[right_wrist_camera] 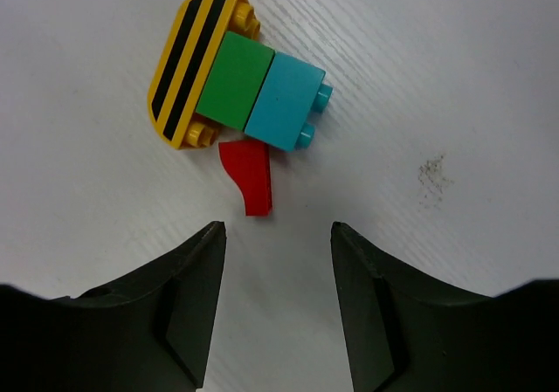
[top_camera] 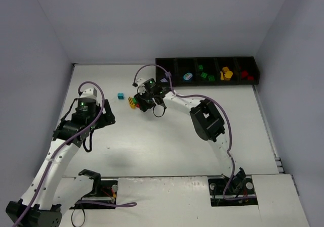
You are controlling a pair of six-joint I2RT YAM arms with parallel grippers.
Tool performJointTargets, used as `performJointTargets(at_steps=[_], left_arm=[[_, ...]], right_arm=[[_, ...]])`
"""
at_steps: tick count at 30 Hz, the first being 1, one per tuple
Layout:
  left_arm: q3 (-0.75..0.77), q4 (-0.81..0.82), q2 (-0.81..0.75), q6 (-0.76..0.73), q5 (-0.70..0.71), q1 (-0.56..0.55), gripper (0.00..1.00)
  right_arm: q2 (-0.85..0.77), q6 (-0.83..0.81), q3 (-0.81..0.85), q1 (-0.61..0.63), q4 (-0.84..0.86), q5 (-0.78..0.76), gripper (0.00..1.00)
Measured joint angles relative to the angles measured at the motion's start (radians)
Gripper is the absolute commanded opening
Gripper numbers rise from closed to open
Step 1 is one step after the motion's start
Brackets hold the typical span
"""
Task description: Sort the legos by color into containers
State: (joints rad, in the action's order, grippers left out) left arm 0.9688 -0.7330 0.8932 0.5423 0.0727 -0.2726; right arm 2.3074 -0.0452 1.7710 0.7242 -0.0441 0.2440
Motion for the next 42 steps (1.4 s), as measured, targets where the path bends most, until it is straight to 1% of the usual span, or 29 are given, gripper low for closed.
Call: performJointTargets(at_steps=[3,8,10,11,13,14,16,19,22,24,27,29,32,34,36,38,40,42], left_arm=[[0.000,-0.014,-0.023,0.001,0.008,0.000,0.75],[0.000,-0.032,-0.028,0.000,0.014,0.000,0.75],[0.000,-0.034,-0.028,0.000,0.015,0.000,0.75],[0.000,-0.034,-0.028,0.000,0.015,0.000,0.75],[-0.002,-0.034,-0.028,0.000,0.015,0.000,0.75],[-0.003,-0.033,-0.027,0.000,0.015,0.000,0.75],[-0.008,-0.031,-0.025,0.000,0.014,0.000,0.75],[-0.018,-0.024,-0.015,0.000,0.013,0.000,0.75],[-0.027,-0.005,0.000,0.000,0.006,0.000,0.75],[-0.035,0.006,0.010,0.000,0.002,0.000,0.75],[-0.047,0.036,0.024,-0.004,-0.006,0.000,0.75],[-0.053,0.050,0.036,-0.008,-0.015,0.000,0.75],[-0.060,0.077,0.059,-0.011,-0.034,0.000,0.75],[-0.062,0.094,0.076,-0.011,-0.048,0.000,0.75],[-0.062,0.105,0.088,-0.011,-0.066,0.000,0.75],[-0.062,0.113,0.094,-0.011,-0.077,0.000,0.75],[-0.062,0.118,0.096,-0.011,-0.082,0.000,0.75],[-0.062,0.125,0.098,-0.009,-0.084,0.000,0.75]], right_arm=[[0.049,-0.015,0.048,0.007,0.007,-0.013,0.48],[0.090,-0.032,0.100,0.023,0.026,-0.035,0.42],[0.095,-0.038,0.103,0.031,0.037,-0.048,0.34],[0.096,-0.038,0.103,0.032,0.039,-0.054,0.25],[0.096,-0.039,0.103,0.036,0.040,-0.066,0.17],[0.096,-0.038,0.101,0.037,0.041,-0.075,0.07],[0.095,-0.038,0.093,0.037,0.051,-0.089,0.00],[0.064,-0.034,0.030,0.036,0.101,-0.107,0.00],[-0.007,-0.031,-0.076,0.028,0.114,-0.126,0.00],[-0.088,-0.027,-0.183,0.004,0.102,-0.137,0.00],[-0.219,-0.019,-0.297,-0.081,0.071,-0.147,0.00],[-0.315,-0.015,-0.341,-0.179,0.059,-0.152,0.00],[-0.449,-0.012,-0.351,-0.389,0.066,-0.159,0.00],[-0.509,-0.012,-0.341,-0.529,0.071,-0.173,0.00],[-0.534,-0.012,-0.312,-0.662,0.069,-0.191,0.00],[-0.528,-0.012,-0.278,-0.753,0.066,-0.206,0.00],[-0.504,-0.012,-0.238,-0.826,0.054,-0.226,0.00],[-0.465,-0.012,-0.191,-0.864,0.047,-0.245,0.00]])
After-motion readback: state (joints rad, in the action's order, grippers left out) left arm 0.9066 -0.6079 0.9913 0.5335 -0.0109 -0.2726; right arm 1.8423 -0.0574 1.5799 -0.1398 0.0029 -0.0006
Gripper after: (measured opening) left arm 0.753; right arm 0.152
